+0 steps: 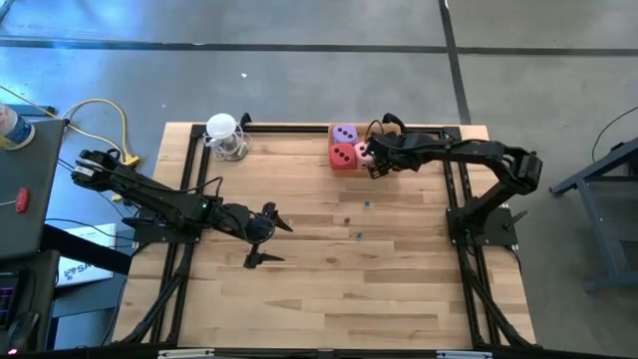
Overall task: Pick & Place Dice
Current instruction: Put the small orange die into the orange bin, then put the small light blue die into the orange bin
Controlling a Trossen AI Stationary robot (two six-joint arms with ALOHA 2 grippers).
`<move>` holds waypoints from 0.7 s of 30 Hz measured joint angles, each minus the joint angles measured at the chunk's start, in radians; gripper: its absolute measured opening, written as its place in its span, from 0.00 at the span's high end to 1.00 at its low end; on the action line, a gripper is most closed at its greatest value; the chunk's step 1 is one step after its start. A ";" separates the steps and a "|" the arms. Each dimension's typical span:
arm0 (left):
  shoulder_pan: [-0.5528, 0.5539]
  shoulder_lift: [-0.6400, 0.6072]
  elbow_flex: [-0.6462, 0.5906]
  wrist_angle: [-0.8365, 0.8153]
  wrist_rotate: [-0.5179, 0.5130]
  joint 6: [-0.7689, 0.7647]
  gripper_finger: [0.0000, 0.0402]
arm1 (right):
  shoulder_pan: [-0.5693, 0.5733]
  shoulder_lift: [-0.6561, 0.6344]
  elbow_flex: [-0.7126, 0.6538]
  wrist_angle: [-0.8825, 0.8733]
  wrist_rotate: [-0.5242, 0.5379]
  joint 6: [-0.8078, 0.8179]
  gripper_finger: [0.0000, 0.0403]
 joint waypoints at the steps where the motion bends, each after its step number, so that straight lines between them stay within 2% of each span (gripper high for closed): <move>1: 0.000 0.000 0.000 0.000 0.000 0.000 0.00 | -0.005 0.000 0.000 -0.005 0.000 0.025 0.37; 4: 0.000 0.000 0.000 0.000 0.000 0.000 0.00 | -0.020 0.000 0.000 -0.027 0.000 0.061 0.37; 14: 0.000 0.000 0.000 0.000 0.000 0.000 0.00 | -0.026 0.000 0.000 -0.024 0.024 0.033 0.37; 21: 0.000 0.000 0.000 0.000 0.000 0.000 0.00 | 0.027 0.000 0.000 0.029 -0.024 -0.091 0.37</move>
